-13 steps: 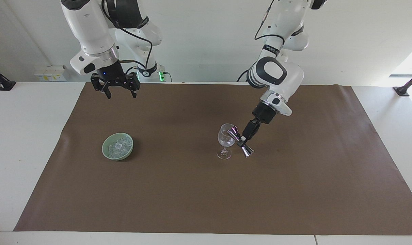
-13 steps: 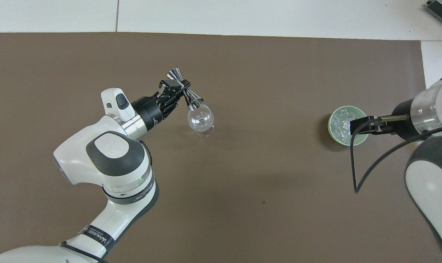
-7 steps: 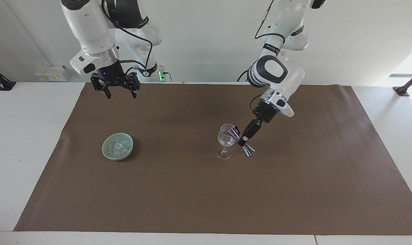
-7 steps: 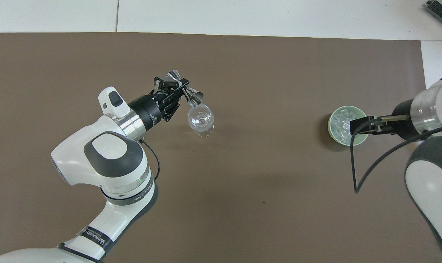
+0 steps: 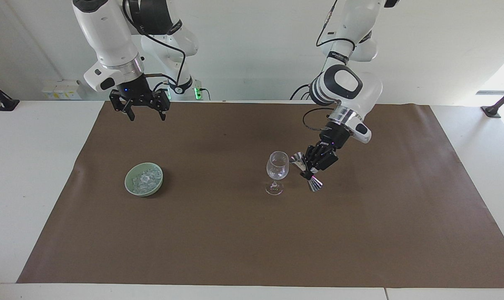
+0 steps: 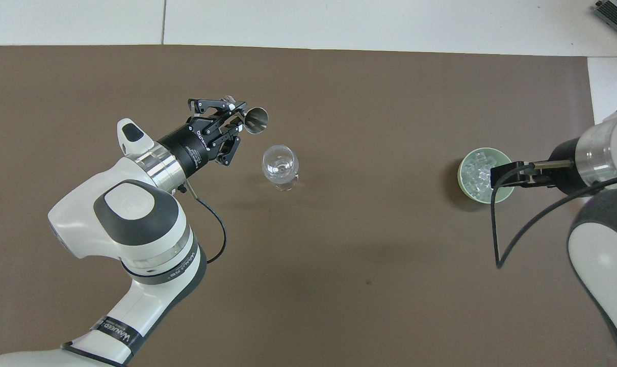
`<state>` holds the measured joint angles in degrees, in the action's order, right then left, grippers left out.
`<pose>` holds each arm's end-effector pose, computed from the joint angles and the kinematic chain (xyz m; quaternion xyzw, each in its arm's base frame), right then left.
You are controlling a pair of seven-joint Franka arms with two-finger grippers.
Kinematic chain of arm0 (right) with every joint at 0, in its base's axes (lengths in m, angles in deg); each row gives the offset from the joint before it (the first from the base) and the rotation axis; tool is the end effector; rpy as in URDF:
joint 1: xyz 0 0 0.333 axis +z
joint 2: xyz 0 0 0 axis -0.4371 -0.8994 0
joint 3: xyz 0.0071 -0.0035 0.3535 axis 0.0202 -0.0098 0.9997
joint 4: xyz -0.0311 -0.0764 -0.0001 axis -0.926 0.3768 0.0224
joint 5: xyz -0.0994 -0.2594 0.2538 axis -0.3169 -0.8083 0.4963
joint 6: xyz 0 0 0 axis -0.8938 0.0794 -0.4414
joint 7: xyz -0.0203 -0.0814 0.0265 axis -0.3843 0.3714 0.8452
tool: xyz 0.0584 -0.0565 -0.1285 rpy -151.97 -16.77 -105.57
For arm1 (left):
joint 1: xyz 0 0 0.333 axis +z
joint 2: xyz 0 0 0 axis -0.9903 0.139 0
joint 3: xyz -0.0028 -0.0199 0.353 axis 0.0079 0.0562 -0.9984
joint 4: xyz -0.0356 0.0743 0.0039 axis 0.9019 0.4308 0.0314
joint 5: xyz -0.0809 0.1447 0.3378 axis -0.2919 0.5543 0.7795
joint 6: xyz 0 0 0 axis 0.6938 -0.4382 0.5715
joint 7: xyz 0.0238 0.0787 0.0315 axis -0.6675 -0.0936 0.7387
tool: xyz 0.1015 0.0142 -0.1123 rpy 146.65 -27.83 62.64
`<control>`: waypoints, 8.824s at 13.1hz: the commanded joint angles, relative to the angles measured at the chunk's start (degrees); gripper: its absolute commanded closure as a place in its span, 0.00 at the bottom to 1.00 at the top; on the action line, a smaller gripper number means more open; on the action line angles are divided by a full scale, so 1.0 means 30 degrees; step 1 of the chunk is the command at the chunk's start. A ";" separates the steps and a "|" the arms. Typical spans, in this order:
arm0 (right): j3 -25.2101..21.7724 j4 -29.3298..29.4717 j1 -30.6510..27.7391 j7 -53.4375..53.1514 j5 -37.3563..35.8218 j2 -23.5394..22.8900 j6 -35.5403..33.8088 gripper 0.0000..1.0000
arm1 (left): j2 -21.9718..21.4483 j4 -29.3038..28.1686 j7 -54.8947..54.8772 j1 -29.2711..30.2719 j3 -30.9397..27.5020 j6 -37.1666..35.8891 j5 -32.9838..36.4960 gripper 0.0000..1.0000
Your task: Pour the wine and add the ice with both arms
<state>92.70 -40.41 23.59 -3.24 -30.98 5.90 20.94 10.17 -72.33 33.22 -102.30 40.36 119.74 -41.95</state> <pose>0.5166 0.0421 0.5854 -0.9999 0.0078 -0.0085 0.0053 0.5745 -0.2454 0.4611 0.5936 0.5999 -0.0007 0.5365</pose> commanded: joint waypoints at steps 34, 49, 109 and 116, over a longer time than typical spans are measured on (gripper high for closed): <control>0.0039 -0.3855 -0.1125 0.0318 0.0174 0.0780 0.6304 0.00 | -0.1865 -0.3668 1.5597 0.8602 -0.0155 -0.7336 0.4433 1.00; 0.0039 -0.8577 -0.2210 0.0669 -0.0090 -0.3084 1.7058 0.00 | 0.1061 -0.5779 1.1733 1.3760 -0.0068 -1.3875 0.5959 1.00; 0.2470 -0.2309 0.7810 -1.3305 0.1551 -0.3967 1.7006 1.00 | -0.1951 0.5382 0.0777 1.3565 0.0022 -1.8180 2.8660 0.00; 0.2558 -0.0874 0.7957 -1.3334 0.1346 -0.5050 1.7269 1.00 | -0.3300 0.6552 -0.3344 0.7559 -0.2493 -2.0811 3.2854 0.00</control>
<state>100.16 -45.71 47.59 -42.61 -26.70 -7.58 72.61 0.79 -54.88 29.98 -75.03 37.33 61.87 54.65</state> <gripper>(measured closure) 0.736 0.000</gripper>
